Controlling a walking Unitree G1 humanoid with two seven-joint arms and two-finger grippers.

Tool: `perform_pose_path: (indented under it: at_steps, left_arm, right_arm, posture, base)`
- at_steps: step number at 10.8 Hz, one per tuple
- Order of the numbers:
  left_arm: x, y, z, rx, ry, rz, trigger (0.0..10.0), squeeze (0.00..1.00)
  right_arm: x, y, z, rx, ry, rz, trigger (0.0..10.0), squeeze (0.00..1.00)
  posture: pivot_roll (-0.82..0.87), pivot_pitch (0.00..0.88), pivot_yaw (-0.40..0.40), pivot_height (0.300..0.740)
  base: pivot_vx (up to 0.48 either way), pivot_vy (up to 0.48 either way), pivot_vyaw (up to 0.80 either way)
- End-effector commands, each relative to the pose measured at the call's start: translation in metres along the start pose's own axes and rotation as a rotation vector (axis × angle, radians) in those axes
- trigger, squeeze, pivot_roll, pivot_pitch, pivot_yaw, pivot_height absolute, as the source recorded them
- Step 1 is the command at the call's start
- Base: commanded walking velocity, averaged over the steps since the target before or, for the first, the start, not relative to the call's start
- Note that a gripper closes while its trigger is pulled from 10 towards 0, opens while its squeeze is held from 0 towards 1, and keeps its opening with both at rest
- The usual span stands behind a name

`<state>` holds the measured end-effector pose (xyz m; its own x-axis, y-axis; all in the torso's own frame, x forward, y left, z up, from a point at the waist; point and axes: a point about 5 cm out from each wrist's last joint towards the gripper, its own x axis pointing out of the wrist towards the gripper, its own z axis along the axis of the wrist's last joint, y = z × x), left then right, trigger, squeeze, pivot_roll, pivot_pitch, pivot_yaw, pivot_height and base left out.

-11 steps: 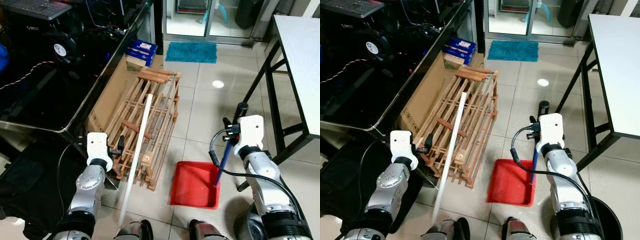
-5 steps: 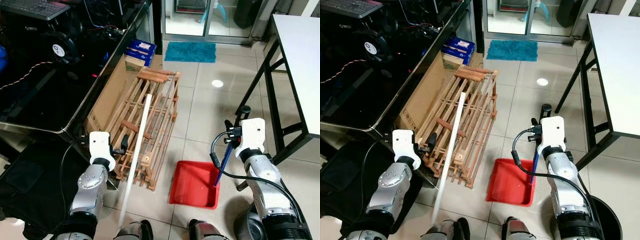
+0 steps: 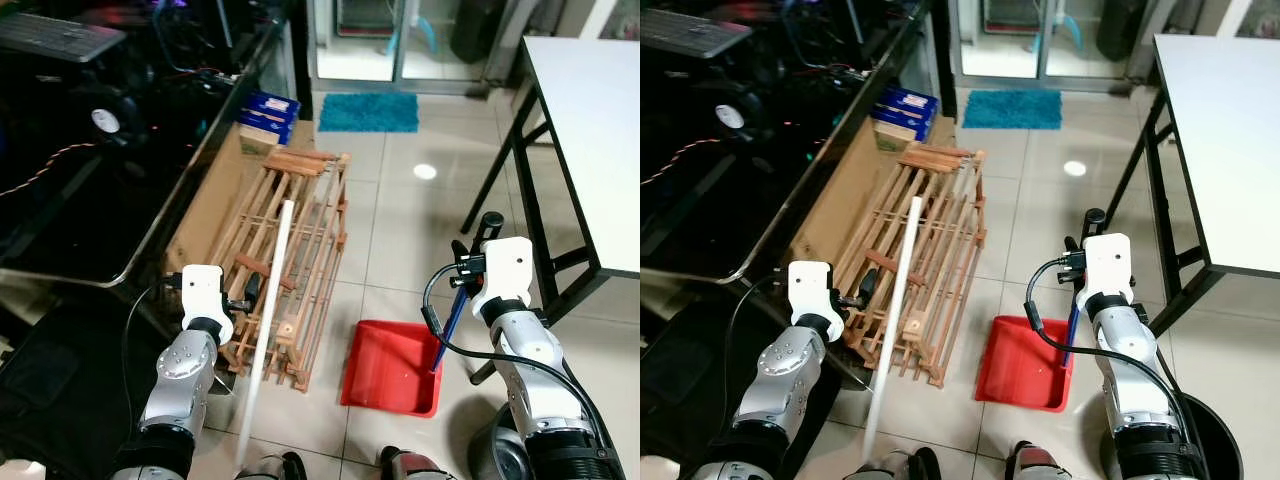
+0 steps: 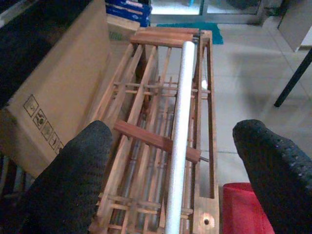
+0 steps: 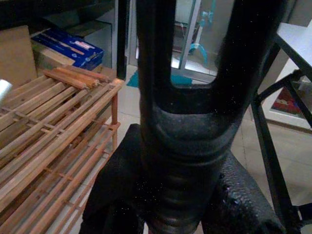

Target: Sweep floor

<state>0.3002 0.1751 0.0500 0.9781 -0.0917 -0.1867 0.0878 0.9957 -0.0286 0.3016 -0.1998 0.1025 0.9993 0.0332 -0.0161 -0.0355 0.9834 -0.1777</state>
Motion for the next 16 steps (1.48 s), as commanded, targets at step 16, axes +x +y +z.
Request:
perform_pose_path:
  at_steps: [16]
  left_arm:
    - [-0.0039,0.0019,-0.0111,0.015,0.061,-0.012,10.0,0.00]
  right_arm:
    - [0.0009,0.0014,0.0115,0.019,-0.068,-0.010,10.0,0.00]
  posture:
    - [-0.20,0.138,0.125,0.740]
  base:
    - [0.388,0.000,0.00]
